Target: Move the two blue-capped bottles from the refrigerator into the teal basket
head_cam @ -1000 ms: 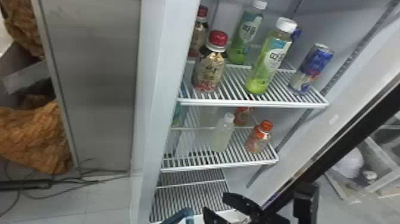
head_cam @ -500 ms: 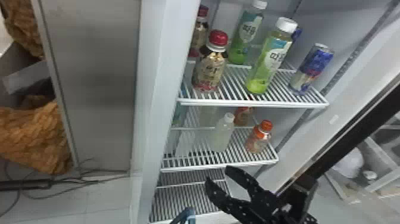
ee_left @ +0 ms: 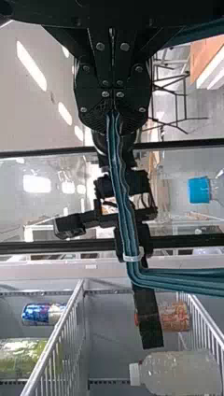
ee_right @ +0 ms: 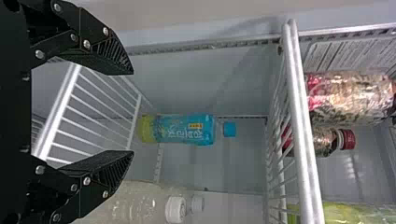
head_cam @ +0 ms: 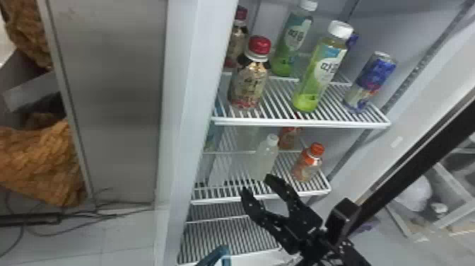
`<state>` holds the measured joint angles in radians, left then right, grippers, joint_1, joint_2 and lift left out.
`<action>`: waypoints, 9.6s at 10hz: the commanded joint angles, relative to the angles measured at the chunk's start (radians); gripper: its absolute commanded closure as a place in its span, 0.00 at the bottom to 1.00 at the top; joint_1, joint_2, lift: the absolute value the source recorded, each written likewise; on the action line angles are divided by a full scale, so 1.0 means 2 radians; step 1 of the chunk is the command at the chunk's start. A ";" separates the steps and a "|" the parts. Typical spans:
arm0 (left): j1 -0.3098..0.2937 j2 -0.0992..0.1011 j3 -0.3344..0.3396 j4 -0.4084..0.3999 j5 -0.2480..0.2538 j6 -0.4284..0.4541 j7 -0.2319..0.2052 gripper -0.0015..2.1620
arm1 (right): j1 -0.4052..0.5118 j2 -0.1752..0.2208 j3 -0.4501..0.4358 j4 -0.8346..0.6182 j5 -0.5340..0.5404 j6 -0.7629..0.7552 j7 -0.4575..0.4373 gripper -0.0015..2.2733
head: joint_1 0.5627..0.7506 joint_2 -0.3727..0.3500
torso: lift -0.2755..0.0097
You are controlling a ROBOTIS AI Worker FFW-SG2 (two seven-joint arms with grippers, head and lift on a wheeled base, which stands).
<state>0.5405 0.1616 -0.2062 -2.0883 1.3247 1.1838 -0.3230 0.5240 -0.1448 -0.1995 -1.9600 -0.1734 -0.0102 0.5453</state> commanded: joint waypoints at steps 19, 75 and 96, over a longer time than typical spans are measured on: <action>0.000 -0.008 0.005 0.000 -0.004 -0.004 -0.003 0.54 | -0.261 -0.019 0.137 0.312 0.011 -0.110 -0.095 0.10 | 0.70 0.03 | 0.41; 0.010 -0.003 0.010 0.014 0.003 -0.021 -0.010 0.54 | 0.023 -0.062 0.071 -0.116 -0.001 0.055 -0.106 0.27 | 0.70 0.03 | 0.41; 0.014 -0.003 0.013 0.014 0.000 -0.021 -0.011 0.54 | 0.294 -0.015 -0.048 -0.485 -0.067 0.419 -0.064 0.28 | 0.70 0.03 | 0.41</action>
<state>0.5693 0.1576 -0.1810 -2.0604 1.3239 1.1412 -0.3451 1.1086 -0.1786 -0.2953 -2.9296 -0.3055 0.8242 0.4172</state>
